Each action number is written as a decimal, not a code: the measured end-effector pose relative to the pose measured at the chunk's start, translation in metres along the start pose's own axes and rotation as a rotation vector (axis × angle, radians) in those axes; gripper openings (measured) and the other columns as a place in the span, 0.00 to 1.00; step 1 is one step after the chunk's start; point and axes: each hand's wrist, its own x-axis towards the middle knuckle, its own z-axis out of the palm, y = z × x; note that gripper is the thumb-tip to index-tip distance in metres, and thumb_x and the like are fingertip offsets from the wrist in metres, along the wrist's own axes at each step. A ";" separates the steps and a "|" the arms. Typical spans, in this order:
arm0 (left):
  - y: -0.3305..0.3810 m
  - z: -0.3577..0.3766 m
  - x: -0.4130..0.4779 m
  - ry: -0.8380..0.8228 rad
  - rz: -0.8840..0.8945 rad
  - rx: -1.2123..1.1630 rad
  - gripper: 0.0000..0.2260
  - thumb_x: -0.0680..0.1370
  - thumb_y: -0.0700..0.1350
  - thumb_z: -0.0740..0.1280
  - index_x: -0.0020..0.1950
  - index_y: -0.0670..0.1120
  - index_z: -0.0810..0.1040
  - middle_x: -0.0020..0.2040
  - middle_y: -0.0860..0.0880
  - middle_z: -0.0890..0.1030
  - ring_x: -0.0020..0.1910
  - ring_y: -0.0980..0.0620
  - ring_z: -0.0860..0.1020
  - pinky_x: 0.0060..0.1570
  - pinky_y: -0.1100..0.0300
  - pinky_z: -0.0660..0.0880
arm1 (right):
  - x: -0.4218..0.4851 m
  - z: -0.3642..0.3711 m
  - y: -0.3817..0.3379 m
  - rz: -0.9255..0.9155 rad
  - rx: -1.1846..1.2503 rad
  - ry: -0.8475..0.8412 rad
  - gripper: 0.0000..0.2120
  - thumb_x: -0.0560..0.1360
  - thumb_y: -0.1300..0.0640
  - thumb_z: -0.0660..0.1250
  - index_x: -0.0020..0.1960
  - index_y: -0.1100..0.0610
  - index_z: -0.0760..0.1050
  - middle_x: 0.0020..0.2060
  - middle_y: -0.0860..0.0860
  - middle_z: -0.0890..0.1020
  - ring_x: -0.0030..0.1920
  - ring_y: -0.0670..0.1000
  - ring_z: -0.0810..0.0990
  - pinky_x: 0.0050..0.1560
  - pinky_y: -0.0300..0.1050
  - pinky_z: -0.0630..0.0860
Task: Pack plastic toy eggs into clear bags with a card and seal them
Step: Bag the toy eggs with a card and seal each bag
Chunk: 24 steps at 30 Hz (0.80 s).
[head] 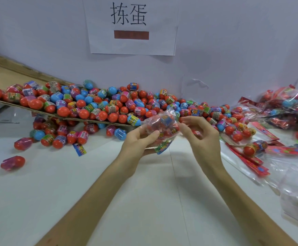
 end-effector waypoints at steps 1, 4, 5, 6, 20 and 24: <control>0.000 0.000 0.000 -0.019 0.005 0.016 0.12 0.81 0.41 0.69 0.65 0.46 0.81 0.56 0.45 0.87 0.52 0.48 0.86 0.52 0.53 0.84 | 0.002 -0.002 0.000 0.102 0.044 -0.023 0.08 0.75 0.46 0.73 0.52 0.46 0.82 0.46 0.42 0.85 0.50 0.45 0.83 0.50 0.43 0.81; -0.002 0.001 -0.001 -0.061 0.019 0.058 0.12 0.80 0.40 0.71 0.63 0.47 0.81 0.54 0.46 0.87 0.53 0.46 0.86 0.49 0.53 0.83 | 0.005 -0.005 0.001 0.265 0.160 -0.100 0.16 0.68 0.38 0.71 0.49 0.47 0.83 0.45 0.45 0.86 0.50 0.50 0.85 0.49 0.48 0.82; -0.002 0.001 -0.002 -0.061 0.024 0.063 0.12 0.80 0.40 0.71 0.63 0.47 0.82 0.53 0.47 0.87 0.52 0.47 0.86 0.48 0.54 0.83 | 0.006 -0.004 0.001 0.266 0.181 -0.117 0.17 0.67 0.38 0.72 0.49 0.48 0.83 0.45 0.46 0.86 0.50 0.51 0.85 0.49 0.49 0.83; -0.002 0.001 -0.002 -0.061 0.029 0.066 0.12 0.80 0.40 0.71 0.63 0.48 0.82 0.53 0.47 0.87 0.51 0.48 0.86 0.47 0.55 0.83 | 0.006 -0.004 0.000 0.251 0.192 -0.124 0.16 0.67 0.39 0.72 0.48 0.48 0.83 0.44 0.46 0.86 0.49 0.50 0.85 0.47 0.47 0.83; 0.000 -0.002 -0.002 -0.162 -0.007 0.010 0.19 0.76 0.42 0.72 0.67 0.43 0.79 0.60 0.40 0.84 0.53 0.44 0.83 0.59 0.46 0.80 | 0.006 -0.008 -0.001 0.673 0.826 -0.306 0.09 0.71 0.61 0.71 0.50 0.59 0.86 0.53 0.55 0.85 0.49 0.51 0.85 0.53 0.43 0.83; 0.000 -0.002 -0.003 -0.208 -0.029 -0.025 0.21 0.74 0.43 0.76 0.66 0.42 0.80 0.61 0.39 0.84 0.54 0.44 0.83 0.59 0.47 0.80 | 0.008 -0.011 -0.001 0.748 0.875 -0.325 0.11 0.70 0.64 0.72 0.49 0.56 0.88 0.53 0.54 0.86 0.48 0.51 0.86 0.48 0.43 0.83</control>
